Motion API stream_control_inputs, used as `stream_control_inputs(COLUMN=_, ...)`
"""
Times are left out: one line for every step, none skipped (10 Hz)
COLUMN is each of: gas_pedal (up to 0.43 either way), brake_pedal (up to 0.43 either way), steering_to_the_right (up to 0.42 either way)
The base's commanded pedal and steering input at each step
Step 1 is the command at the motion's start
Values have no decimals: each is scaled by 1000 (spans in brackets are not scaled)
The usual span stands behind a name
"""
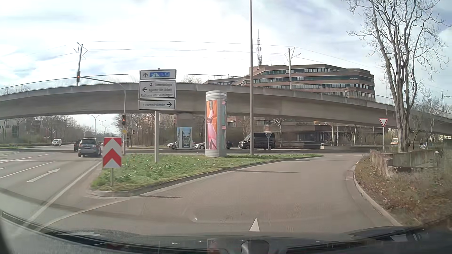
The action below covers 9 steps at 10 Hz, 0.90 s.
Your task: Follow the waypoints while adhering to traffic rules and regulations
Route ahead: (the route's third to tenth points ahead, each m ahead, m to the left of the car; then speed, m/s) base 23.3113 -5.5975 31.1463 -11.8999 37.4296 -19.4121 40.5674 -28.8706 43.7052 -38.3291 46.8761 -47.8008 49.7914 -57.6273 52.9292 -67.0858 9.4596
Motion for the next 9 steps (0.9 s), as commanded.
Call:
stream_control_inputs(gas_pedal=47, brake_pedal=0, steering_to_the_right=116)
stream_control_inputs(gas_pedal=47, brake_pedal=0, steering_to_the_right=117)
stream_control_inputs(gas_pedal=47, brake_pedal=0, steering_to_the_right=118)
stream_control_inputs(gas_pedal=47, brake_pedal=0, steering_to_the_right=120)
stream_control_inputs(gas_pedal=47, brake_pedal=0, steering_to_the_right=123)
stream_control_inputs(gas_pedal=47, brake_pedal=0, steering_to_the_right=126)
stream_control_inputs(gas_pedal=47, brake_pedal=0, steering_to_the_right=127)
stream_control_inputs(gas_pedal=47, brake_pedal=0, steering_to_the_right=129)
stream_control_inputs(gas_pedal=47, brake_pedal=0, steering_to_the_right=128)
